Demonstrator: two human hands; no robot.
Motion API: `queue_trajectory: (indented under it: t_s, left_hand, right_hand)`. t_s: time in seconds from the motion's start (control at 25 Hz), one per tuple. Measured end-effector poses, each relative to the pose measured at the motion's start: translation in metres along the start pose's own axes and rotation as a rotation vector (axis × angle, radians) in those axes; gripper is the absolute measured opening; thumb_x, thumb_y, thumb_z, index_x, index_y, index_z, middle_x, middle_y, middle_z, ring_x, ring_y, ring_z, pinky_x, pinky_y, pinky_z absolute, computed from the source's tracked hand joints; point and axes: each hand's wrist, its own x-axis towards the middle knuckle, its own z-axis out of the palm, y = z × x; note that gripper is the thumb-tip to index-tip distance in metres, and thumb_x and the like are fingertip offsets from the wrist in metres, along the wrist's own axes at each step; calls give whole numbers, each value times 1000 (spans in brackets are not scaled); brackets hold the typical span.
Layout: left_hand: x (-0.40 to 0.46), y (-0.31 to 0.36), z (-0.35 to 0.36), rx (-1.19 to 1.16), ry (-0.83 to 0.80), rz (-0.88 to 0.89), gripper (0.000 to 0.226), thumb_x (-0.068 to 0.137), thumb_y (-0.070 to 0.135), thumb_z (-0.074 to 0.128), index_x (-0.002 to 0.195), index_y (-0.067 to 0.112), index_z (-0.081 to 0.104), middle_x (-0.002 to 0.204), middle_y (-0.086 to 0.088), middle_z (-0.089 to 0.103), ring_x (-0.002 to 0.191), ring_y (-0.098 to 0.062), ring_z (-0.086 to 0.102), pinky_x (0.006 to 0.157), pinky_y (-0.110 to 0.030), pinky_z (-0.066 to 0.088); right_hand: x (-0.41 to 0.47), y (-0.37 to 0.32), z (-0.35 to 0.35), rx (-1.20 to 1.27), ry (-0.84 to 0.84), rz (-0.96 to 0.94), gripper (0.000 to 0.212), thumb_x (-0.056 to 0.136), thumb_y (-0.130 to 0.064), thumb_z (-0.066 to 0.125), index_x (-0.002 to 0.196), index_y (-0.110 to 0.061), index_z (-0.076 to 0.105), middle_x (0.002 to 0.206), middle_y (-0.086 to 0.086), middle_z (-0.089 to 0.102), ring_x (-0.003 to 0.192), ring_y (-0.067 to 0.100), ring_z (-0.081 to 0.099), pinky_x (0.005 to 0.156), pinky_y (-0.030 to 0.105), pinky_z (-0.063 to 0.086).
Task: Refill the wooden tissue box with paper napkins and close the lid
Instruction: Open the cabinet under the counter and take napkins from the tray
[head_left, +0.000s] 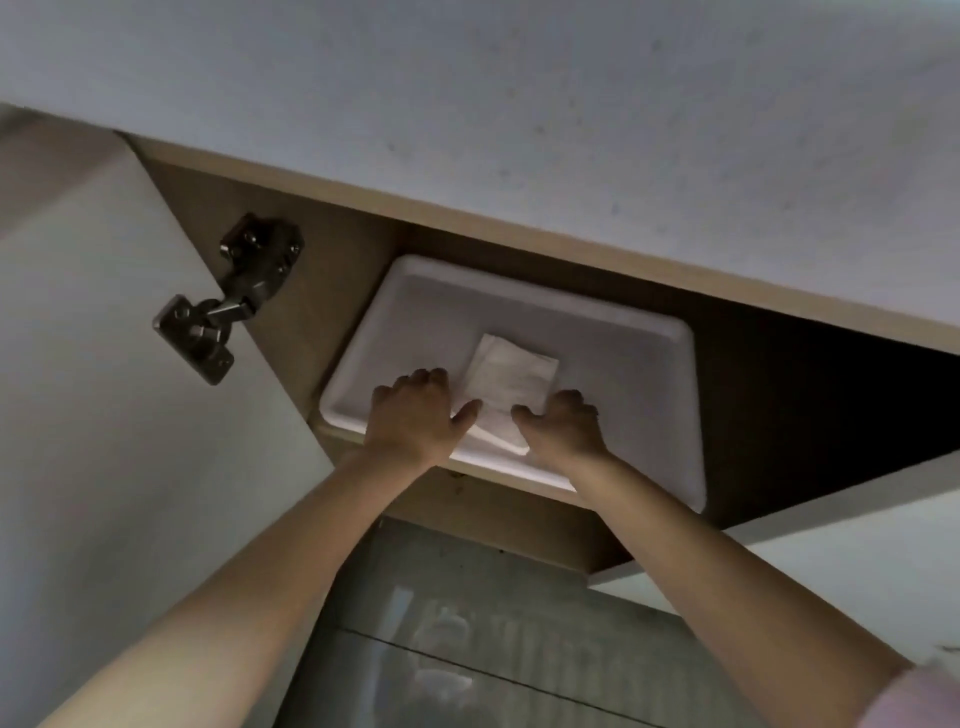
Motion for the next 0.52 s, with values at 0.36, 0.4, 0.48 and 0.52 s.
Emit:
queue_trajectory:
  t_s: [0.36, 0.4, 0.48, 0.52]
  left_hand:
    - [14, 13, 23, -163, -45, -97, 50, 87, 43, 48, 116, 2, 43, 120, -18, 50, 110, -33, 47, 90, -39, 38]
    - [14, 13, 22, -174, -37, -101, 50, 87, 42, 49, 115, 1, 43, 119, -18, 51, 109, -33, 48, 89, -39, 38]
    - [11, 12, 21, -177, -6, -99, 48, 86, 41, 51, 112, 1, 45, 115, -18, 53, 106, -32, 50, 86, -38, 38]
    - [9, 12, 19, -188, 9, -99, 47, 86, 41, 52, 110, 1, 46, 114, -17, 54, 104, -32, 51, 86, -38, 37]
  right_hand:
    - [28, -8, 6, 128, -6, 141, 48, 83, -25, 60, 120, 1, 47, 127, 18, 53, 116, 36, 51, 99, 42, 44]
    - [28, -8, 5, 159, -12, 135, 42, 83, -22, 60, 116, 1, 50, 123, 19, 56, 114, 36, 52, 100, 43, 43]
    - [23, -9, 6, 270, -4, 130, 40, 82, -20, 60, 116, 0, 50, 123, 20, 56, 114, 36, 51, 100, 43, 43]
    - [19, -10, 7, 355, 5, 129, 42, 82, -19, 60, 118, -1, 49, 124, 20, 55, 114, 35, 51, 98, 41, 44]
